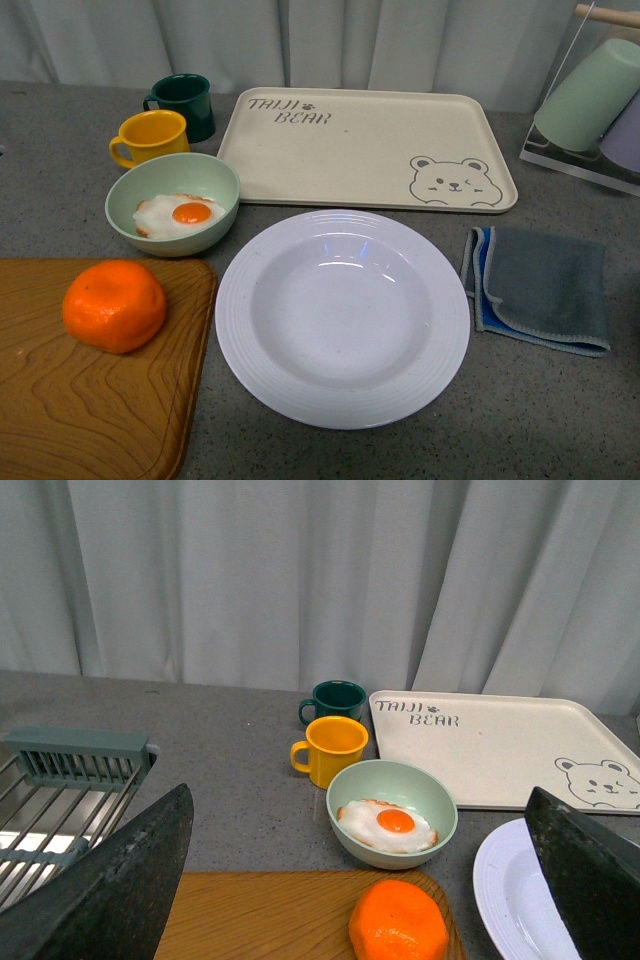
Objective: Place orange and plate with both arms
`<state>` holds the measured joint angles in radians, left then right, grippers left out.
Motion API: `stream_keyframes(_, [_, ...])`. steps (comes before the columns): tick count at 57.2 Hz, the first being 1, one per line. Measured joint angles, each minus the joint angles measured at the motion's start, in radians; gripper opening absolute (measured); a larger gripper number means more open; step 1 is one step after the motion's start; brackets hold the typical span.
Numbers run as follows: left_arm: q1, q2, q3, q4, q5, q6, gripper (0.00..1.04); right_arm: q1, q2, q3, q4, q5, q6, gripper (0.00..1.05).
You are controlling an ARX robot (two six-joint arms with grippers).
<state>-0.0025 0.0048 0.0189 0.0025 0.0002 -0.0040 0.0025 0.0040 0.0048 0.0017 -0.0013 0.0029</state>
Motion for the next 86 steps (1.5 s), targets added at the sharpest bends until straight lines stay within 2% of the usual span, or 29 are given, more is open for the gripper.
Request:
stream_keyframes(47, [0.0,0.0,0.0,0.0,0.0,0.0,0.98,0.0,0.0,0.0,0.0,0.0,0.0,0.95])
stream_keyframes(49, [0.0,0.019,0.012,-0.041,0.015,-0.018,0.98,0.0,0.0,0.0,0.0,0.0,0.0,0.95])
stream_keyframes(53, [-0.026,0.16,0.076,-0.185,0.018,-0.074,0.98,0.0,0.0,0.0,0.0,0.0,0.0,0.95])
stream_keyframes(57, [-0.085,0.332,0.095,-0.155,0.019,-0.1,0.98,0.0,0.0,0.0,0.0,0.0,0.0,0.95])
stream_keyframes(61, [-0.148,0.531,0.121,-0.045,0.029,-0.119,0.98,0.0,0.0,0.0,0.0,0.0,0.0,0.95])
stream_keyframes(72, [-0.23,1.09,0.233,0.274,0.062,-0.159,0.98,0.0,0.0,0.0,0.0,0.0,0.0,0.95])
stream_keyframes(86, [-0.246,1.472,0.331,0.406,0.045,-0.163,0.98,0.0,0.0,0.0,0.0,0.0,0.0,0.95])
